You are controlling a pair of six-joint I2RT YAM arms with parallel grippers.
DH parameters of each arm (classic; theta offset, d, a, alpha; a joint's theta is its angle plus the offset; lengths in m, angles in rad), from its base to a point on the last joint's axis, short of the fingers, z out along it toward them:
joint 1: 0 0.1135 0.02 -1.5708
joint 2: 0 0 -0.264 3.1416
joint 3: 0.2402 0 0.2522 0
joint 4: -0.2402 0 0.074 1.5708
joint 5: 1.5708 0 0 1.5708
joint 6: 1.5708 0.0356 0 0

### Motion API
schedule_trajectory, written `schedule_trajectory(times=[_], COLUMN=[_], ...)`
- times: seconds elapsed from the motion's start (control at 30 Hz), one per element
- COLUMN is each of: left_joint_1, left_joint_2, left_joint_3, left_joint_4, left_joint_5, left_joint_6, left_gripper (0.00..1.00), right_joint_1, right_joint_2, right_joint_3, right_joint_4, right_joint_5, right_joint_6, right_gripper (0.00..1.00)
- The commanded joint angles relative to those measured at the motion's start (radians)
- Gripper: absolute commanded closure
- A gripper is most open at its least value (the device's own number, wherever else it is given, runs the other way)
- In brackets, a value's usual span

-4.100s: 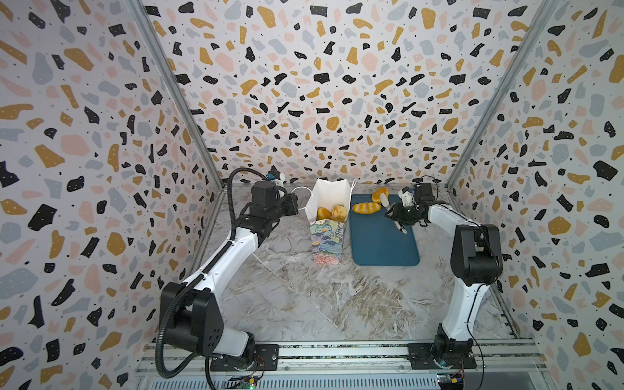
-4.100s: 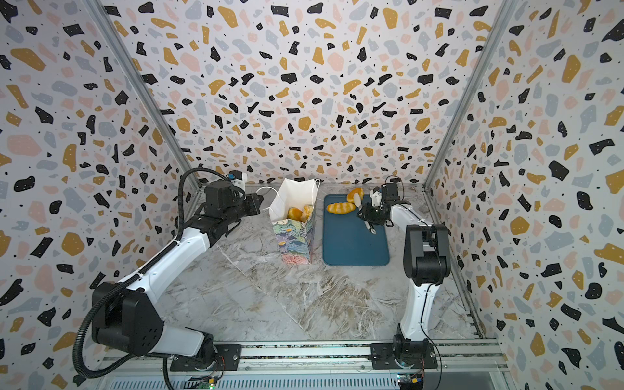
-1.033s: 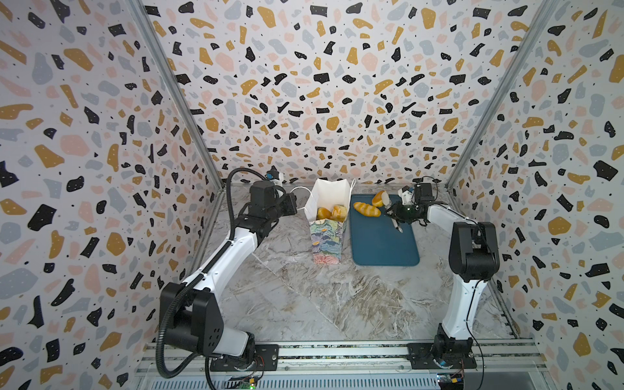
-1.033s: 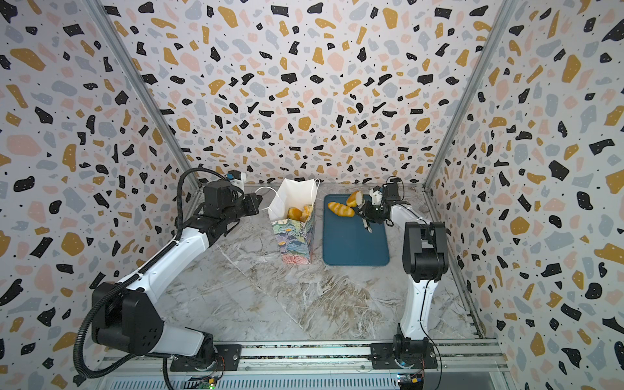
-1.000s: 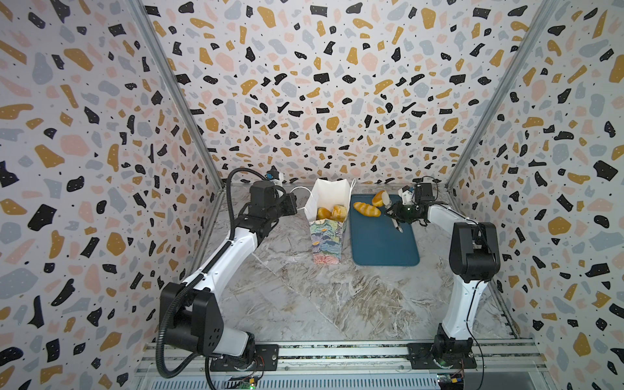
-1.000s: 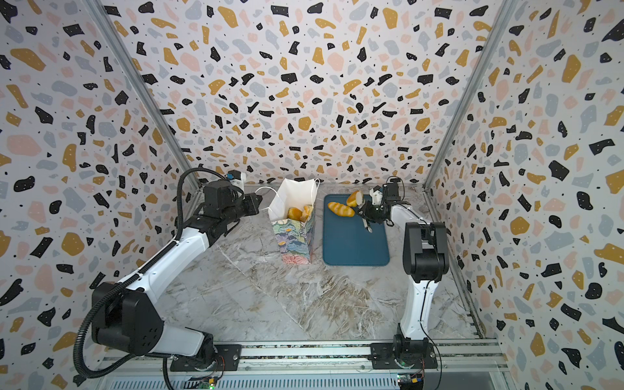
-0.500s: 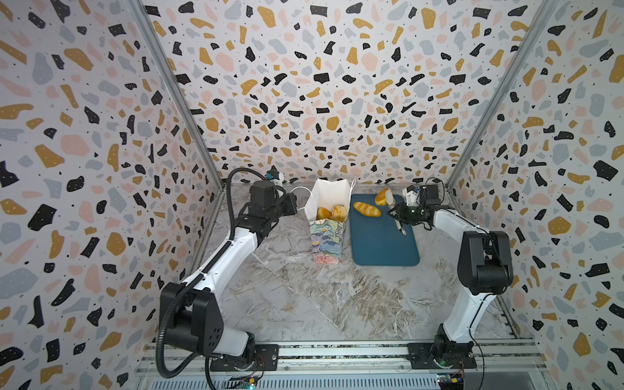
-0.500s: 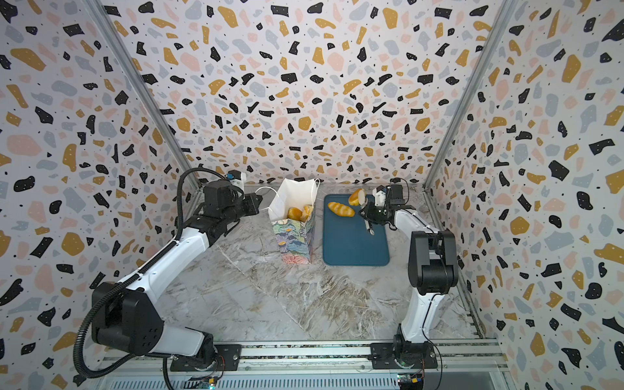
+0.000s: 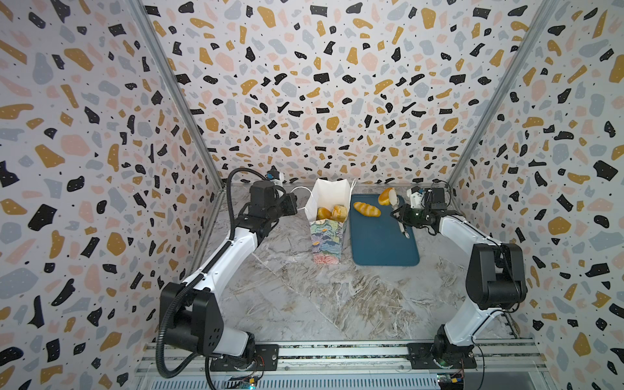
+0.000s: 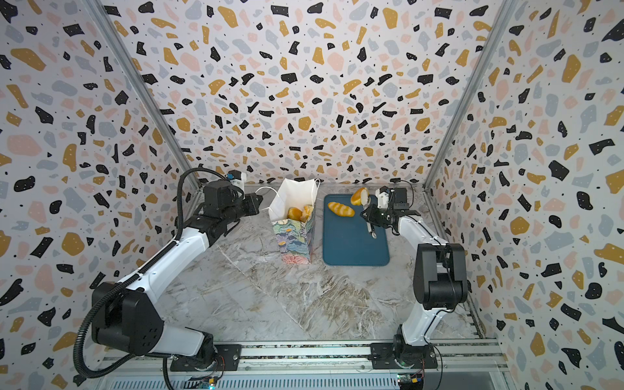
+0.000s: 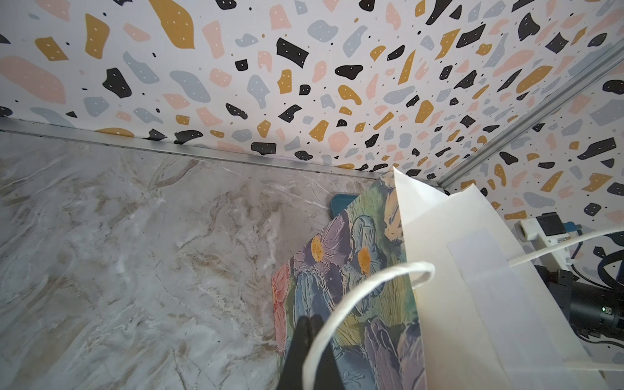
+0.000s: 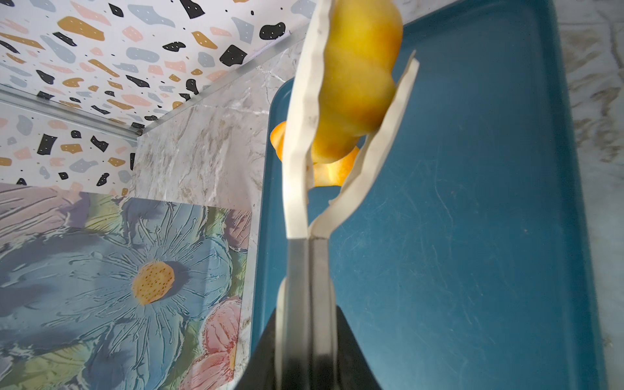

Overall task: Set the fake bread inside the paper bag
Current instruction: 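Lift the round bun with the tongs and carry it toward the bag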

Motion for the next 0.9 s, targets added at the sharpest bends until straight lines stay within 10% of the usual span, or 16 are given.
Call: schedule_trajectory(times=[0.0,0.87], left_joint_1=[0.004,0.004], left_joint_2=[0.002,-0.003], left_joint_3=[0.023,0.02], left_joint_4=[0.02,0.024], left_joint_5=[0.01,0.012], left_joint_6=[-0.005,-0.01], left_gripper=[1.0,1.0], right_joint_1=[-0.002,0.095], right_joint_2=[-0.077,-0.319], right_joint_3=[-0.008,-0.039], right_joint_4=[0.046,-0.035], right_joint_5=[-0.011,0.052], right_joint_6=[0.008,0.017], right_gripper=[0.94,0.94])
